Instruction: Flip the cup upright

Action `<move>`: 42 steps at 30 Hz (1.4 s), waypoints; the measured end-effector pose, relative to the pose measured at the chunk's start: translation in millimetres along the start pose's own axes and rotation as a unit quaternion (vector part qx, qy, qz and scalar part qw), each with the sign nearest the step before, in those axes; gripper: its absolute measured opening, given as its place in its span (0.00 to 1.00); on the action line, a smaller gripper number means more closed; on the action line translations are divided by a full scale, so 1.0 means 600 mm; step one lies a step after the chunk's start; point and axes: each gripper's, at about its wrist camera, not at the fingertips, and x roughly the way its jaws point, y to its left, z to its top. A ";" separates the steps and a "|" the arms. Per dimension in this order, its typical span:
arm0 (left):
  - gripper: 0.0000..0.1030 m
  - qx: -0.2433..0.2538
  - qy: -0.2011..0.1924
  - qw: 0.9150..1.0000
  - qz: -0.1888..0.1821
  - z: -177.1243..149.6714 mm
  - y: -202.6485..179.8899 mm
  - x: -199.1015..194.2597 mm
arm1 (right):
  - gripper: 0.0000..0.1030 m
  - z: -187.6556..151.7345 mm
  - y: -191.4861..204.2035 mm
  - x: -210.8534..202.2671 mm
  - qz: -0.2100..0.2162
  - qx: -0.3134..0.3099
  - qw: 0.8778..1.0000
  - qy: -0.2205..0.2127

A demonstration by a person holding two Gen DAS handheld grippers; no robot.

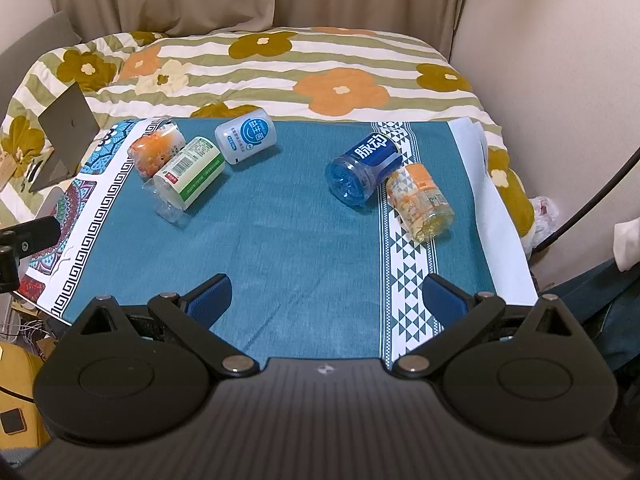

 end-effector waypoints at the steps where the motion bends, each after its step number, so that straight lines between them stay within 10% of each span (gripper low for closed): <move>1: 1.00 0.000 0.000 1.000 0.000 0.000 0.000 0.000 | 1.00 -0.001 0.000 -0.001 0.000 0.000 1.000 0.000; 42: 1.00 0.003 -0.001 1.000 0.002 0.005 0.004 0.002 | 1.00 0.002 -0.004 0.000 0.002 0.002 1.000 -0.001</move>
